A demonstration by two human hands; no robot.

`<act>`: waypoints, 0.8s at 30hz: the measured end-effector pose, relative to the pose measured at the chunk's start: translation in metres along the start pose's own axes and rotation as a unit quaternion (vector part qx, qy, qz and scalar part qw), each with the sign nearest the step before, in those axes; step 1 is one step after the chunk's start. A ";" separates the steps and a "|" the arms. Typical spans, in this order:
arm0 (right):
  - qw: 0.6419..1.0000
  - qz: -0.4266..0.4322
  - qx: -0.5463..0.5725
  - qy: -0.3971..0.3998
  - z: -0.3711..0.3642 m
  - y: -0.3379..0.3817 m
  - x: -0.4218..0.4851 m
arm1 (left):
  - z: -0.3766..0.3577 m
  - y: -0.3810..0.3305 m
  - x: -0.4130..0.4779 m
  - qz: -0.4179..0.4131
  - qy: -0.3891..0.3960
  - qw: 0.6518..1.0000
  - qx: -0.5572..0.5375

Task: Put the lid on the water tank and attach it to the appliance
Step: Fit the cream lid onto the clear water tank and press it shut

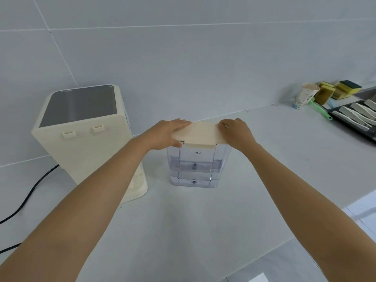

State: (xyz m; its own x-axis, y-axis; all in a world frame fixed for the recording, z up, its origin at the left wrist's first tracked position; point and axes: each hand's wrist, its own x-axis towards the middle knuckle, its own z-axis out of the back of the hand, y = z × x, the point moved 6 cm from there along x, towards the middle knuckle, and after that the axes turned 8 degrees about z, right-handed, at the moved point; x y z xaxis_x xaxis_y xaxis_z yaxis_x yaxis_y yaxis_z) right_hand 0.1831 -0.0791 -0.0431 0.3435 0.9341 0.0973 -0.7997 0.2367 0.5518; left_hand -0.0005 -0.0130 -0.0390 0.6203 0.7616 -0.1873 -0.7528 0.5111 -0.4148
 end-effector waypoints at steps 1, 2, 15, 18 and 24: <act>1.000 0.007 -0.004 -0.003 0.000 0.000 -0.001 | 0.002 0.001 0.001 0.003 -0.004 1.000 -0.008; 1.000 0.013 -0.005 -0.006 0.001 0.000 -0.001 | 0.002 0.002 0.002 0.004 -0.006 1.000 -0.014; 0.975 0.005 0.221 0.007 -0.002 -0.006 -0.046 | -0.015 0.015 -0.004 0.044 -0.063 0.978 -0.193; 0.950 -0.006 0.312 0.015 -0.013 -0.018 -0.053 | -0.026 0.028 -0.003 0.083 -0.051 0.948 -0.302; 0.946 -0.064 0.308 0.075 -0.047 -0.042 -0.062 | -0.053 0.040 0.002 0.103 0.005 0.929 -0.356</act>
State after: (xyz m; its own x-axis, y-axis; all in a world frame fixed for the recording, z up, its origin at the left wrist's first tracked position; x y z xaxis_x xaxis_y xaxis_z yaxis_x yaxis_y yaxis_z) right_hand 0.1726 -0.1345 -0.1115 0.3077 0.9466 -0.0961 -0.3018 0.1929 0.9336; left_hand -0.0173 -0.0122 -0.1035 0.4834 0.8088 -0.3350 -0.5211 -0.0416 -0.8525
